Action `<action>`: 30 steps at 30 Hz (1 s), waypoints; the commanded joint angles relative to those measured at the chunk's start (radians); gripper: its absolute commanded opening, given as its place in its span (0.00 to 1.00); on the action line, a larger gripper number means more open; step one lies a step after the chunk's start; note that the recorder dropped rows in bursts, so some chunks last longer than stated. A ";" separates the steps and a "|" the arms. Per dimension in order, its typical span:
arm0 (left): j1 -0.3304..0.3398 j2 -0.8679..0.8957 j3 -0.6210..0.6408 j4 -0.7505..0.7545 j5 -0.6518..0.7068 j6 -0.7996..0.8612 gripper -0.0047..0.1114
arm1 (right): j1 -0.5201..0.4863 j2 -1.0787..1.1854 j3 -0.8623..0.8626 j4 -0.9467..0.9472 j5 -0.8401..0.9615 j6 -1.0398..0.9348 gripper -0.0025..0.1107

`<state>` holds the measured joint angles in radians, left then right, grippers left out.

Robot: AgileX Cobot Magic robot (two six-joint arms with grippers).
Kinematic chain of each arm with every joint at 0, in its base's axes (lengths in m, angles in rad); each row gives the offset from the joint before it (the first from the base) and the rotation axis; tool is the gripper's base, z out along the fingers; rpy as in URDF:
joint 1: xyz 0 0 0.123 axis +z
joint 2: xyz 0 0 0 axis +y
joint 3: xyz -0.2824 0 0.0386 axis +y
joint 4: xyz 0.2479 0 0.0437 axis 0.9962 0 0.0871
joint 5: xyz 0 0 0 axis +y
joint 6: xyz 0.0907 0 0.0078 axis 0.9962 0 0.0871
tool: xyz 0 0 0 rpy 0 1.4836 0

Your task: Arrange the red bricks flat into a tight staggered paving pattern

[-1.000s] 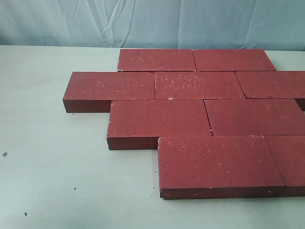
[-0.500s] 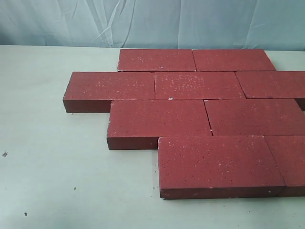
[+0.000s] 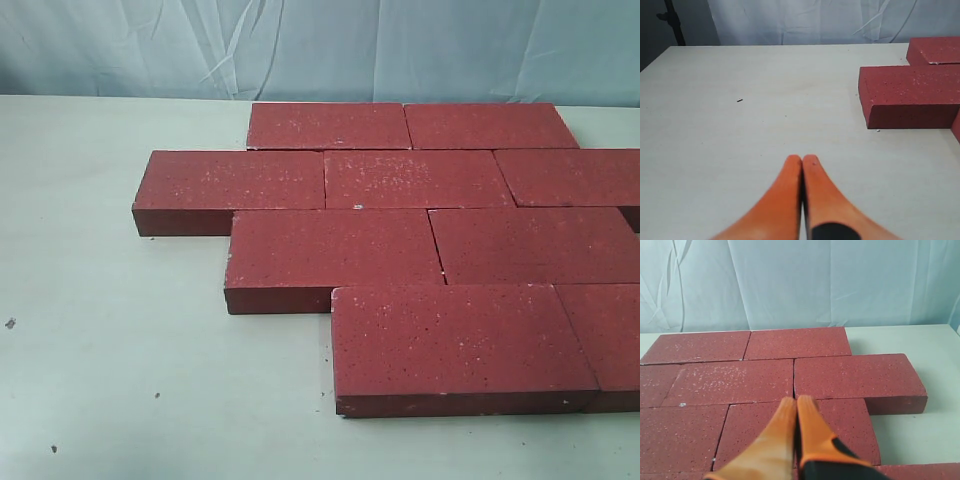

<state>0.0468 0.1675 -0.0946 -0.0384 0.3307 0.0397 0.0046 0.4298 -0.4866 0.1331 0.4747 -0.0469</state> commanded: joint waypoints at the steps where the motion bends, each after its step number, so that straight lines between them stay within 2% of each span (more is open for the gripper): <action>1: 0.002 -0.005 0.006 -0.011 -0.005 0.005 0.04 | -0.007 -0.005 0.004 -0.001 -0.013 -0.002 0.02; 6: 0.002 -0.013 0.006 -0.011 -0.003 0.005 0.04 | -0.007 -0.005 0.004 -0.001 -0.013 -0.002 0.02; 19: 0.002 -0.168 0.010 0.011 0.061 0.005 0.04 | -0.007 -0.005 0.004 -0.001 -0.013 -0.002 0.02; 25: 0.002 -0.168 0.095 0.015 0.007 0.002 0.04 | -0.007 -0.005 0.004 -0.001 -0.021 -0.002 0.02; 30: 0.002 -0.168 0.095 0.013 -0.012 -0.001 0.04 | -0.007 -0.005 0.004 -0.001 -0.019 -0.002 0.02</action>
